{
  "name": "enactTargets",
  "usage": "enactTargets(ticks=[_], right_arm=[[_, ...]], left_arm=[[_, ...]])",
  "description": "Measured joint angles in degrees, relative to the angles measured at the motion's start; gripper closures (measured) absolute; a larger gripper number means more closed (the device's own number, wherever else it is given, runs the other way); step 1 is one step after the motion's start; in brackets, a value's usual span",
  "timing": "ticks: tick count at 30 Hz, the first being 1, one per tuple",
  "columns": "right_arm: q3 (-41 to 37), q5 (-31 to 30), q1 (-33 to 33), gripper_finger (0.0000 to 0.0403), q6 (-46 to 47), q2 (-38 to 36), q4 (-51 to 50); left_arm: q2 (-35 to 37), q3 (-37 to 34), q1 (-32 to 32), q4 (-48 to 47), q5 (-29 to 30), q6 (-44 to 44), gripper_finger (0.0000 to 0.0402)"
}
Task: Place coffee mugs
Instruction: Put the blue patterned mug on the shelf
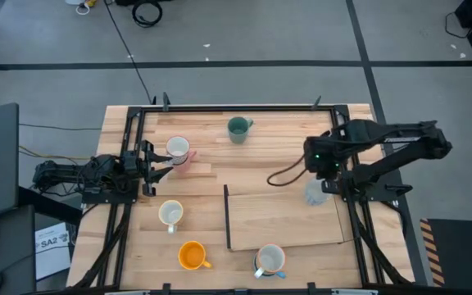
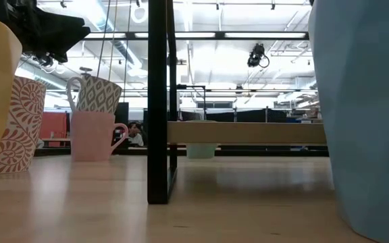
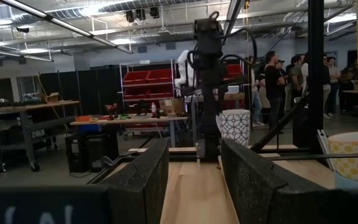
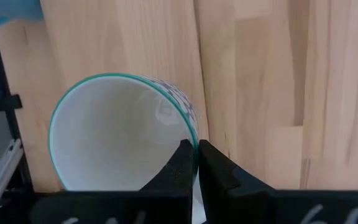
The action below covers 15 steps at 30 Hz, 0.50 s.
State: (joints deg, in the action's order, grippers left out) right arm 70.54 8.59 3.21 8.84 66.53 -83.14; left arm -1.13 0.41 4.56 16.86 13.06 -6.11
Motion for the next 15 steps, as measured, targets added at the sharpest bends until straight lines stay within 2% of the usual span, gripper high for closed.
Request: enactTargets(ticks=[15], right_arm=[[-11.5,-0.4,3.6,0.039,-4.0,-2.8,2.3]], left_arm=[[0.0,0.0,0.0,0.0,0.0,0.0,0.0246]])
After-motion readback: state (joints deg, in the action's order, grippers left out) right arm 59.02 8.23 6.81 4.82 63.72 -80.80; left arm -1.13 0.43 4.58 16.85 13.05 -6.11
